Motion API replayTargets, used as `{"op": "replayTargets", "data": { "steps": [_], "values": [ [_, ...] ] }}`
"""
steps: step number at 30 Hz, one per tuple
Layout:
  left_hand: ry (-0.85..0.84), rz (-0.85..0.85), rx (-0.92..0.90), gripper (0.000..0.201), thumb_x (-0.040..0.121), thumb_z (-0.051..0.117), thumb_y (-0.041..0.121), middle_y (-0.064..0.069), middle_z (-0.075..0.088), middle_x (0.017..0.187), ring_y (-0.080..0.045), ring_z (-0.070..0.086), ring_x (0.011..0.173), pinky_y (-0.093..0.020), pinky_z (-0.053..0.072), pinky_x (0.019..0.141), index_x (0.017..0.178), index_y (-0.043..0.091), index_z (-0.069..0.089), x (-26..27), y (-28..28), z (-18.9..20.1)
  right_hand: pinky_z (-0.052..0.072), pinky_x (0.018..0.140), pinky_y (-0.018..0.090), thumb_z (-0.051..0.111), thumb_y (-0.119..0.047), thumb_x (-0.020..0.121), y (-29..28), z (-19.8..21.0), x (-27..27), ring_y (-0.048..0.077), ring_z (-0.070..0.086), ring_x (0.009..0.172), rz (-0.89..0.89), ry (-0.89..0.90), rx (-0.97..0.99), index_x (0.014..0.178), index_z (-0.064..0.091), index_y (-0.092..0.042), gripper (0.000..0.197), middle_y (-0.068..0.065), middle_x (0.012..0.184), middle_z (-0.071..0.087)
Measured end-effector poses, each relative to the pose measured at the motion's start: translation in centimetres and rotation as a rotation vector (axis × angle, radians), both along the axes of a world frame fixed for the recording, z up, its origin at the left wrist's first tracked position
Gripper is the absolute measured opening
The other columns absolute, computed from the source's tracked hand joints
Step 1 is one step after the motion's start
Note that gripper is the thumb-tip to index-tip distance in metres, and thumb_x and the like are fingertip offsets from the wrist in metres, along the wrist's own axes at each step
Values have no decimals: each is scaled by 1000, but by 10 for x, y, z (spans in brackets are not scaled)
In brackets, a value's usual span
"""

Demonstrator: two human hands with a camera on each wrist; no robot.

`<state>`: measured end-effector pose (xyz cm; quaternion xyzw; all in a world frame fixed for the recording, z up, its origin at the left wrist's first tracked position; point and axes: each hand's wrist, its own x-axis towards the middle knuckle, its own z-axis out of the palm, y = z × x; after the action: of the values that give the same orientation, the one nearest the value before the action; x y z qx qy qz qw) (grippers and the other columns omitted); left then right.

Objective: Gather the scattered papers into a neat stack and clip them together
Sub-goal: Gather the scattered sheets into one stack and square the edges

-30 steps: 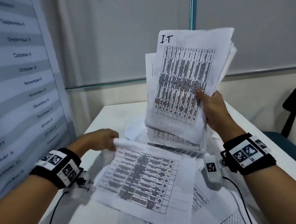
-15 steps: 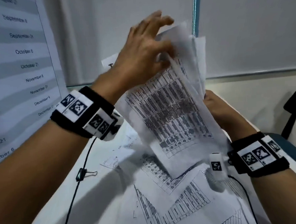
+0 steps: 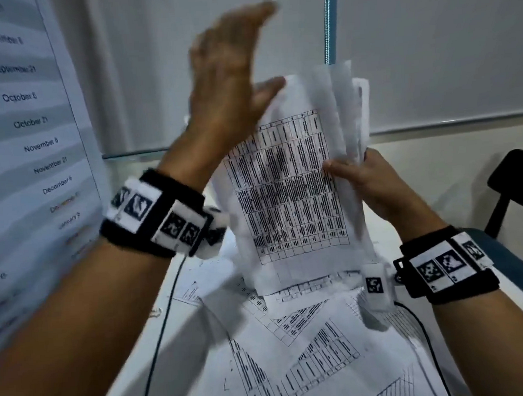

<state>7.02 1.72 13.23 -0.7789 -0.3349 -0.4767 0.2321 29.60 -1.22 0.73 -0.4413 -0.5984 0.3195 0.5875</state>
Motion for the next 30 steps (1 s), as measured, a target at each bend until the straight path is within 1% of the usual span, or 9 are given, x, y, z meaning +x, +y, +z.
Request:
{"op": "replayTargets", "data": {
  "steps": [4, 6, 9, 14, 18, 20, 23, 25, 30],
  "values": [
    [-702, -215, -368, 88, 84, 76, 54, -4, 50, 147, -13, 48, 137, -36, 38, 118, 152, 13, 36, -32, 14, -65, 56, 78, 48, 77, -25, 86, 5, -6, 5, 23, 65, 79, -107, 194, 6, 85, 71, -16, 11, 5, 80, 66],
    [-684, -341, -653, 63, 86, 78, 44, 5, 66, 124, 6, 64, 111, -22, 52, 102, 137, 16, 52, -32, 16, -97, 52, 71, 37, 76, -20, 87, 9, -7, 1, 18, 61, 74, -67, 312, 7, 91, 67, -14, 12, 2, 77, 63],
    [-665, -374, -684, 24, 89, 77, 29, 14, 72, 98, 12, 70, 85, -10, 55, 77, 109, 22, 66, -29, 20, -123, 54, 81, 38, 79, -27, 79, 12, -10, -7, 18, 68, 80, -24, 364, 39, 102, 65, -13, 31, 1, 85, 71],
    [-816, -477, -653, 47, 84, 80, 43, 8, 72, 118, -3, 70, 108, -27, 56, 95, 122, 30, 56, -28, 20, -127, 61, 82, 37, 78, -35, 80, 10, -16, -12, 24, 73, 99, -109, 352, 206, 130, 42, -21, 63, 8, 115, 72],
    [-734, -548, -660, 39, 87, 75, 39, 20, 69, 106, 14, 66, 95, -11, 51, 85, 114, 33, 48, -18, 12, -117, 57, 87, 24, 69, -43, 88, 5, -10, -26, -1, 66, 103, -165, 98, 285, 140, 33, -15, 69, -4, 119, 60],
    [-717, -528, -620, 29, 96, 70, 25, 41, 65, 91, 29, 57, 86, 0, 43, 80, 106, 35, 45, -15, 4, -108, 56, 93, 24, 66, -32, 95, 3, -5, -30, 5, 63, 112, -202, 45, 353, 143, 30, -12, 64, 3, 128, 57],
    [-905, -651, -571, 15, 92, 75, 33, 18, 71, 93, -1, 68, 90, -25, 54, 88, 101, 29, 63, -23, 8, -107, 56, 83, 18, 63, -16, 98, 0, 2, -28, 1, 68, 101, -261, 181, 417, 135, 35, -10, 46, -2, 115, 67],
    [-1029, -772, -632, 13, 88, 78, 36, 6, 63, 84, -12, 60, 80, -32, 51, 81, 84, 29, 66, -29, 15, -118, 57, 77, 23, 66, -28, 94, 2, 1, -23, 5, 72, 92, -185, 336, 318, 126, 45, -12, 41, -8, 99, 75],
    [-877, -834, -951, 42, 80, 79, 35, -5, 75, 120, -25, 70, 116, -40, 55, 102, 117, 20, 68, -32, 16, -141, 58, 83, 37, 69, -33, 89, 8, -10, -24, 22, 76, 89, -42, 327, 72, 105, 70, -11, 27, 4, 94, 79]
  ]
}}
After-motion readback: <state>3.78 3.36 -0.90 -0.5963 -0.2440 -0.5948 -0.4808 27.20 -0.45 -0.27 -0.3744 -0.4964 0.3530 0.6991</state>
